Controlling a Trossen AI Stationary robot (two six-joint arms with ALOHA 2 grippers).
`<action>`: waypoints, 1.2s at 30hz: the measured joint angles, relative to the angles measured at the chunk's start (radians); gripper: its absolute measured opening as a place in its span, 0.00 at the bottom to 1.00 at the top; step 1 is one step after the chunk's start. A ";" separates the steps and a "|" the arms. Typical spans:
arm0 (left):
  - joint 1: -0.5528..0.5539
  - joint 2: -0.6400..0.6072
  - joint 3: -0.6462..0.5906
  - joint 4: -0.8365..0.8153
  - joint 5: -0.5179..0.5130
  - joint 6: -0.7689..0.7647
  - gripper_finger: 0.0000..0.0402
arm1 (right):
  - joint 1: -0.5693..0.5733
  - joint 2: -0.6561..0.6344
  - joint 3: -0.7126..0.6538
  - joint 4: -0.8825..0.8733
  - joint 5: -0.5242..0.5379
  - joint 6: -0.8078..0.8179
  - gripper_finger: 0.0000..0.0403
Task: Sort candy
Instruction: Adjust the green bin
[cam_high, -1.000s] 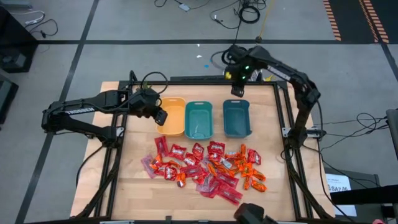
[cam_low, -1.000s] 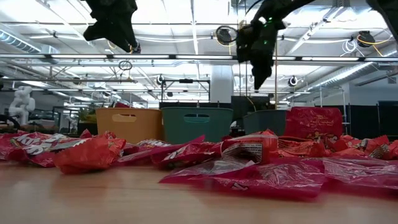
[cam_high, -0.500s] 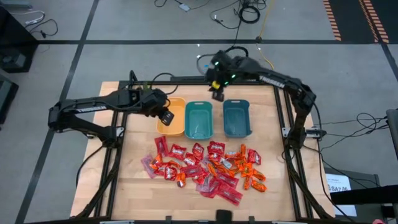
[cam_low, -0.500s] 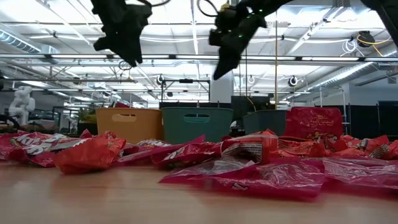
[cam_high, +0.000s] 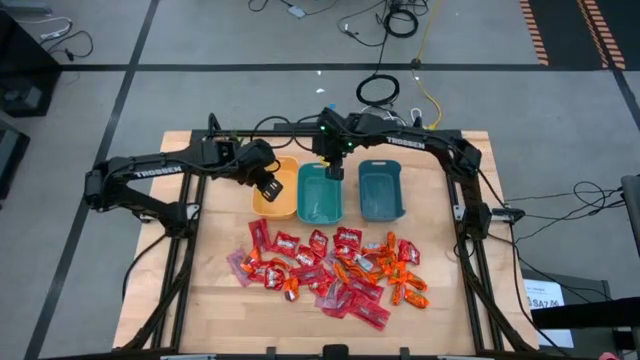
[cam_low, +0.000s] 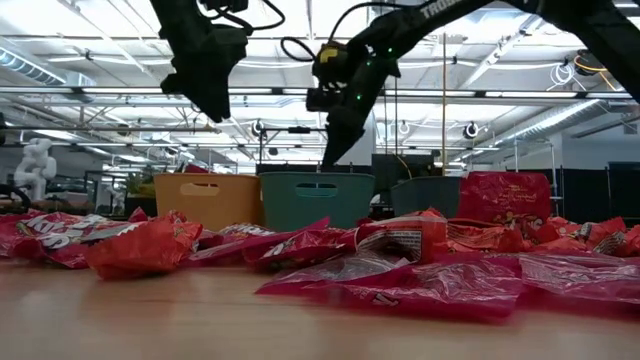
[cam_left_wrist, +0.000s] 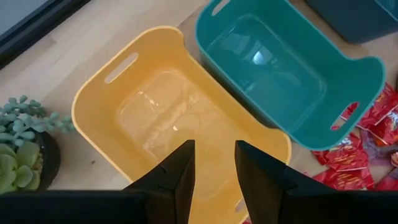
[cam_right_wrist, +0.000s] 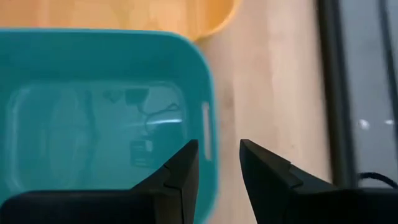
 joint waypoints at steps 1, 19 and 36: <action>0.004 0.000 0.000 0.000 0.000 0.009 0.31 | -0.001 0.006 0.000 -0.001 -0.018 0.000 0.27; 0.019 0.000 0.000 0.000 0.011 0.014 0.31 | -0.041 0.104 0.000 -0.007 -0.022 -0.051 0.22; 0.019 0.000 0.000 0.001 0.014 0.012 0.31 | -0.097 0.097 0.001 -0.094 -0.037 -0.090 0.01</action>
